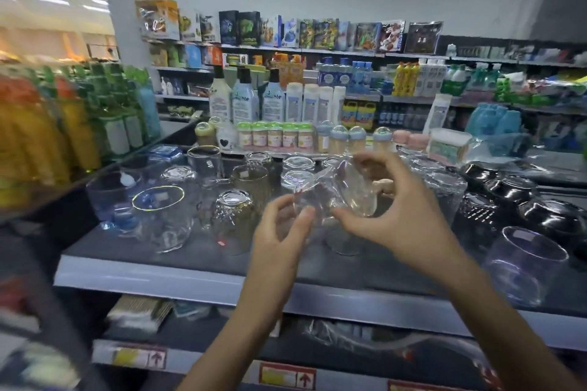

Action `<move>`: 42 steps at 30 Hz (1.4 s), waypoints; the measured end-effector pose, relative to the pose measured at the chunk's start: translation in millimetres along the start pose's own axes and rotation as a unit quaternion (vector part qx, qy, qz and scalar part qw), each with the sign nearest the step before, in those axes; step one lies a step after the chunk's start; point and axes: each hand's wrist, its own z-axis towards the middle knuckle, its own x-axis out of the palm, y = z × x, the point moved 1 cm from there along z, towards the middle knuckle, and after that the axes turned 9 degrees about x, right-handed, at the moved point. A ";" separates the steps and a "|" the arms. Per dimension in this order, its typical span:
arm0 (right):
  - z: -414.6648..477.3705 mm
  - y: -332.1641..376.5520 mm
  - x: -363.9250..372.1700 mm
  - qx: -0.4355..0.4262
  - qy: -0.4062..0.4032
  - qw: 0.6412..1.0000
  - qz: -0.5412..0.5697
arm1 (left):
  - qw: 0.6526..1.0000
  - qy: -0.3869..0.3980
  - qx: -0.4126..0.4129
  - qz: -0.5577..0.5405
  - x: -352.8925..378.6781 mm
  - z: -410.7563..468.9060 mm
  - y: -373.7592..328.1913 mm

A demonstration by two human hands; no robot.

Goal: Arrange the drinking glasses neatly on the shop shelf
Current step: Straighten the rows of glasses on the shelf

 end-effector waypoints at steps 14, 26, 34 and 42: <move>76.2 7.9 47.4 -0.062 0.176 0.949 -0.254 | 0.921 0.087 0.108 0.364 -24.3 13.7 29.1; 88.0 -12.8 73.2 -0.060 0.223 0.940 -0.253 | 0.868 0.083 0.091 0.481 -18.3 27.1 38.2; 87.8 -18.1 73.6 -0.049 0.223 0.936 -0.268 | 0.866 0.078 0.073 0.488 -14.3 28.8 39.0; 83.5 -17.4 66.7 -0.049 0.219 0.933 -0.280 | 0.870 0.082 0.073 0.480 -13.4 27.3 39.6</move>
